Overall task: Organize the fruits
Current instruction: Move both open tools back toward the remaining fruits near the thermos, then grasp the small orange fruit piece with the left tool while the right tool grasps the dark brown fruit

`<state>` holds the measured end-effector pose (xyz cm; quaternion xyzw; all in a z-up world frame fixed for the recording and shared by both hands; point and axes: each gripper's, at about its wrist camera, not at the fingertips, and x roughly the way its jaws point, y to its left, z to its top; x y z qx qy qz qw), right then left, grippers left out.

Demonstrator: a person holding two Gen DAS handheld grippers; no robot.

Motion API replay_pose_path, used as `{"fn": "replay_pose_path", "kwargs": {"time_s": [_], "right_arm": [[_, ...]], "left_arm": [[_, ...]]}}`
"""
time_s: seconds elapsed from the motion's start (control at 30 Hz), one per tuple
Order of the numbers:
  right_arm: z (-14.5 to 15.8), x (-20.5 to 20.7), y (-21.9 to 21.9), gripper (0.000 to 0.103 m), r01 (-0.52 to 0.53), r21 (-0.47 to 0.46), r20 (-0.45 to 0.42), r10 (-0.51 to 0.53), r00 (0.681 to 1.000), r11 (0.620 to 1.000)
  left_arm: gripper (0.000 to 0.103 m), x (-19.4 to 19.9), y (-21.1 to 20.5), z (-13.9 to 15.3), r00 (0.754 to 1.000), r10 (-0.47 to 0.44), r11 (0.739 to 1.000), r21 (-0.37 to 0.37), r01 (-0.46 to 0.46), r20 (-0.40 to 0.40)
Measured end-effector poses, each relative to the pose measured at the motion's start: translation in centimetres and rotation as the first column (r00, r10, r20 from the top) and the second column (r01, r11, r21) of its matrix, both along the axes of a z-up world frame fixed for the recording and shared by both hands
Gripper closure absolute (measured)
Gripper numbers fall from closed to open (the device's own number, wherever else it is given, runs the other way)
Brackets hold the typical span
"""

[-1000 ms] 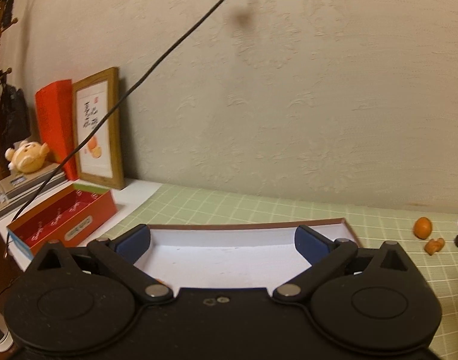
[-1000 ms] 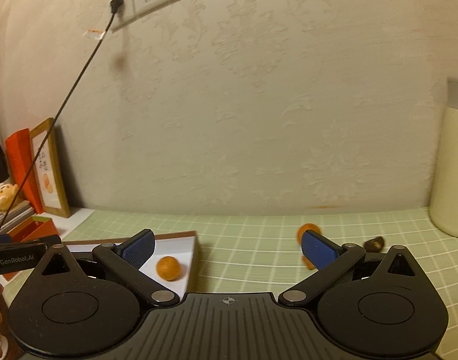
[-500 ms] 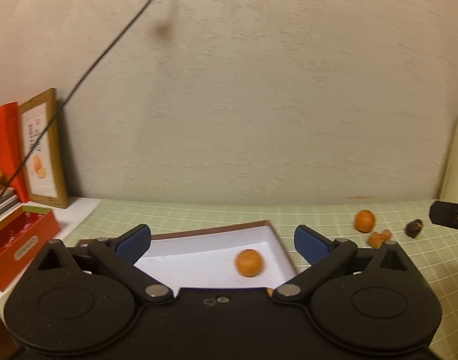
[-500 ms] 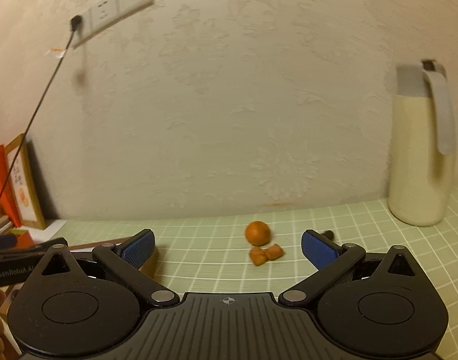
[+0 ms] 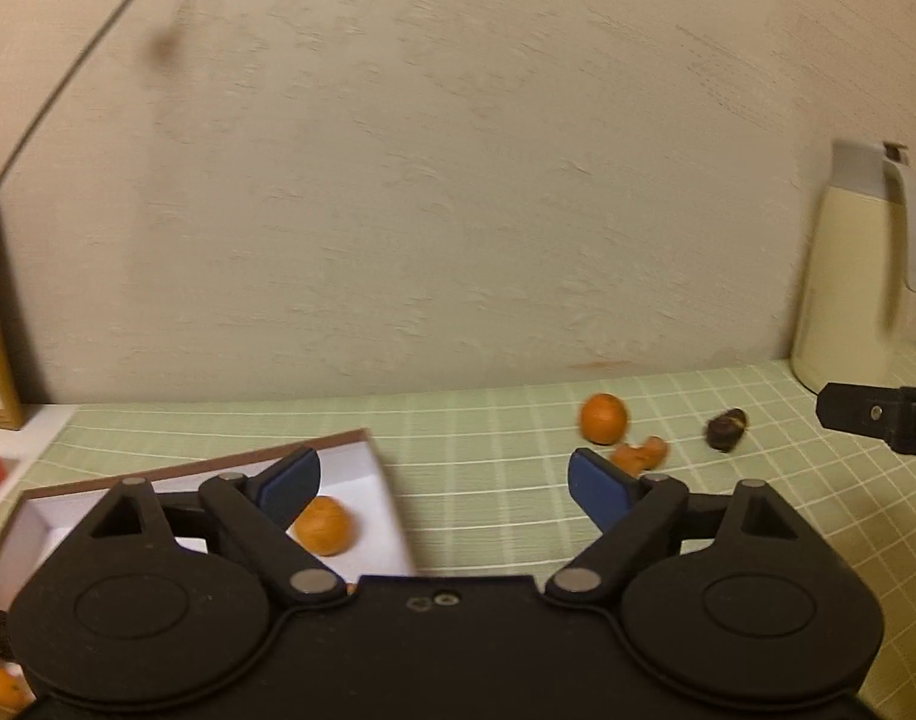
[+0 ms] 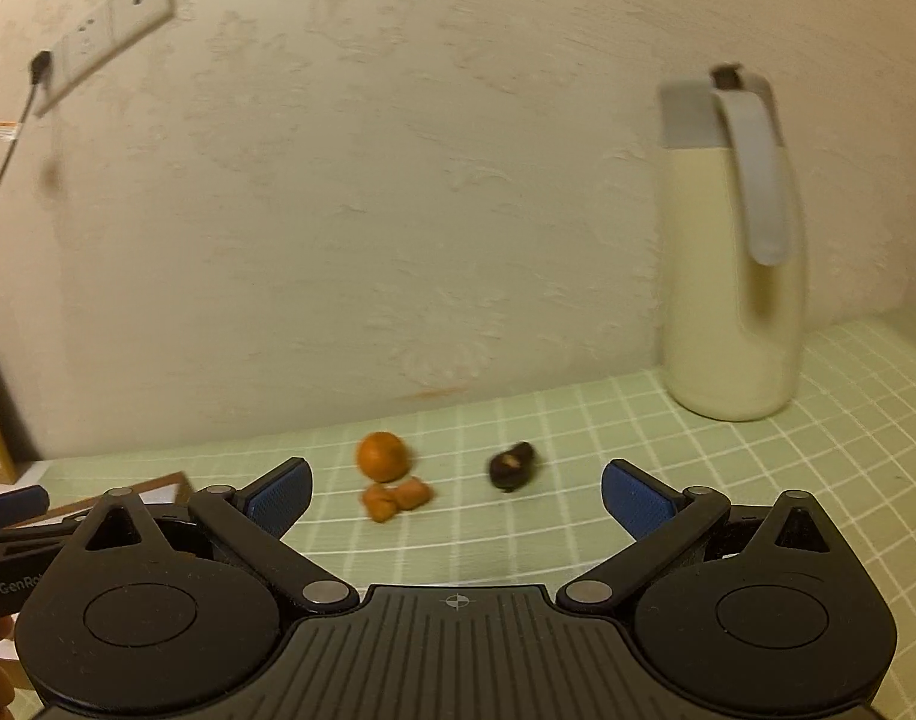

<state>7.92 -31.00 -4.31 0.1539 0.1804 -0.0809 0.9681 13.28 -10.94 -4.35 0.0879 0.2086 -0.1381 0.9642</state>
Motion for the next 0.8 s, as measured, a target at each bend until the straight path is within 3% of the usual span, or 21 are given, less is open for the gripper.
{"fn": "replay_pose_path", "kwargs": {"time_s": [0.33, 0.4, 0.6, 0.67, 0.8], "right_arm": [[-1.1, 0.0, -2.9, 0.002, 0.052, 0.012, -0.040, -0.051, 0.998, 0.999], [-1.4, 0.2, -3.2, 0.008, 0.060, 0.009, -0.048, -0.060, 0.997, 0.998], [-2.2, 1.2, -4.3, 0.013, 0.069, 0.015, -0.080, -0.068, 0.995, 0.997], [-2.4, 1.5, -4.6, 0.021, 0.065, 0.018, -0.089, -0.063, 0.994, 0.998], [-3.1, 2.7, -5.1, 0.025, 0.060, 0.045, -0.120, -0.054, 0.991, 0.997]], "left_arm": [[0.038, 2.2, -5.2, -2.7, 0.994, -0.086, 0.996, 0.022, 0.088, -0.069], [0.043, 2.9, -6.1, -3.3, 0.992, -0.096, 0.995, 0.024, 0.099, -0.079], [0.045, 4.6, -8.1, -4.7, 0.988, -0.109, 0.993, 0.027, 0.113, -0.105], [0.047, 5.1, -8.6, -5.1, 0.987, -0.112, 0.993, 0.028, 0.115, -0.114], [0.048, 5.8, -9.1, -5.8, 0.986, -0.111, 0.993, 0.033, 0.116, -0.128]]}}
